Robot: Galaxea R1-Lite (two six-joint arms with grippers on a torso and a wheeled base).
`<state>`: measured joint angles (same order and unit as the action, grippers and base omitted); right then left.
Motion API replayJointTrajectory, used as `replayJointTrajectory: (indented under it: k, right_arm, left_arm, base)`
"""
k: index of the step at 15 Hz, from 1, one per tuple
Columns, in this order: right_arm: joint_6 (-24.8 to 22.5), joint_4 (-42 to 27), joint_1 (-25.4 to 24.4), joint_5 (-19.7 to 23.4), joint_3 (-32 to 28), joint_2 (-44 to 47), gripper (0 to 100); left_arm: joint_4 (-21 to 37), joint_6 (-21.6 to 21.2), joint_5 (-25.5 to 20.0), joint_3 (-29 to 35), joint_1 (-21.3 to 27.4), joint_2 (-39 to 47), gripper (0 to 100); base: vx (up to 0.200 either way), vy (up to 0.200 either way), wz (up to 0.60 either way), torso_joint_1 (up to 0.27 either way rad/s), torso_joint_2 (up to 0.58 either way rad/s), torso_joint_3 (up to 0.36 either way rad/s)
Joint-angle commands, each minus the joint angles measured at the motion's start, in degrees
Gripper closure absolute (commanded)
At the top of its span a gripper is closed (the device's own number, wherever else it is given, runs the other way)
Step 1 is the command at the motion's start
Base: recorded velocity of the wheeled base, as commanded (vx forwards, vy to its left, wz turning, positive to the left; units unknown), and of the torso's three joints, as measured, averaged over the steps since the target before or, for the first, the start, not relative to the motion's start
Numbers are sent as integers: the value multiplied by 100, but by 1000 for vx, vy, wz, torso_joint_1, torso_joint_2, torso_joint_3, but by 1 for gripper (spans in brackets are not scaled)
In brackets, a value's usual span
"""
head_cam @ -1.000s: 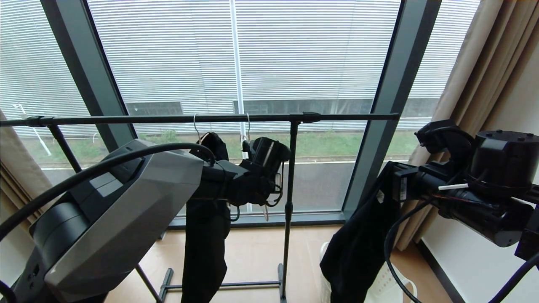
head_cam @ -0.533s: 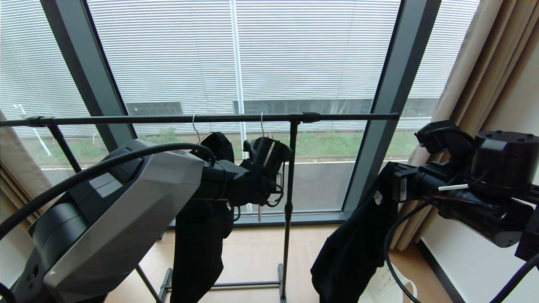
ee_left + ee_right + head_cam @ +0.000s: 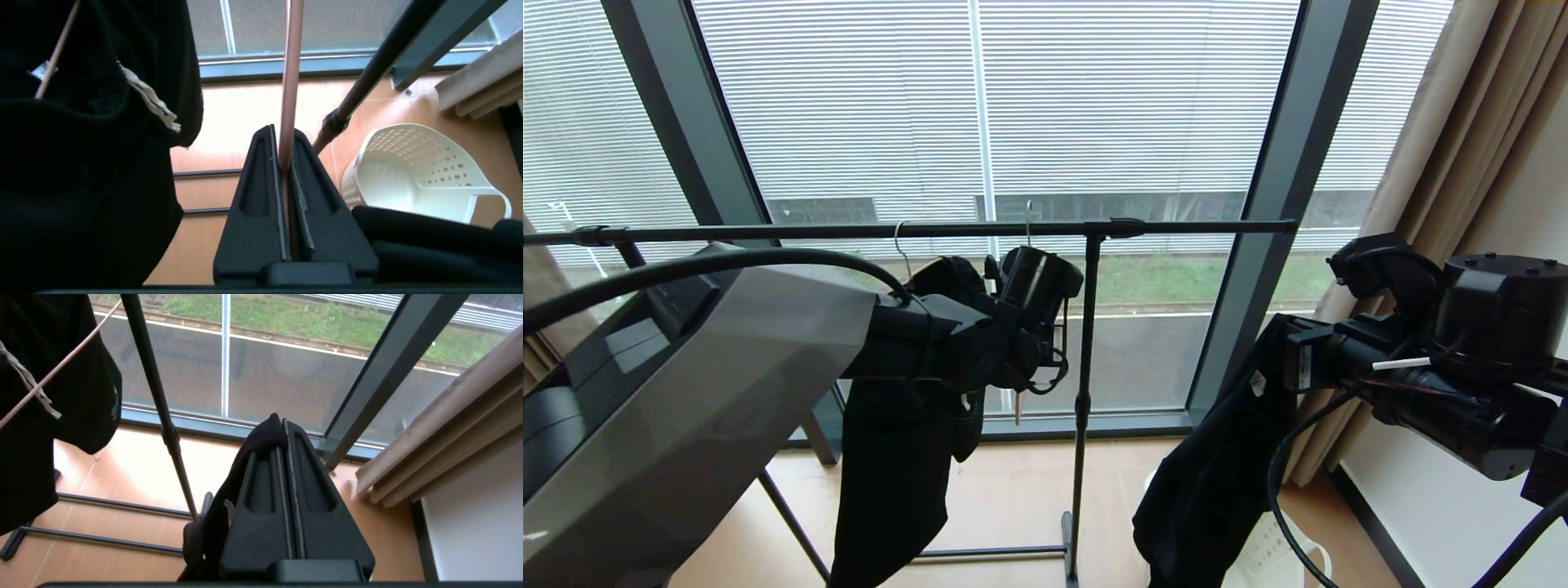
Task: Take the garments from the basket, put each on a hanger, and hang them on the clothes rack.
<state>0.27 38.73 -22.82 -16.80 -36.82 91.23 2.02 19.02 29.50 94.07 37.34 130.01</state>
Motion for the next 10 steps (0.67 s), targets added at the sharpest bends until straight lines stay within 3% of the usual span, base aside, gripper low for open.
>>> replayJointTrajectory:
  k: [1, 8, 10]
  right_arm:
    - [0, 3, -3, 1, -1, 44, 100]
    - [0, 3, -3, -8, -1, 79, 100]
    - [0, 3, -3, -8, 34, 79, 100]
  left_arm:
    - [-9, -3, 3, -205, 37, -327, 100]
    - [-18, -12, 3, -1278, 230, -1127, 100]
    - [-44, -197, 12, -1875, 230, -1584, 100]
  base:
    - [0, 0, 0, 0, 0, 0]
    - [0, 0, 0, 0, 0, 0]
    - [0, 0, 0, 0, 0, 0]
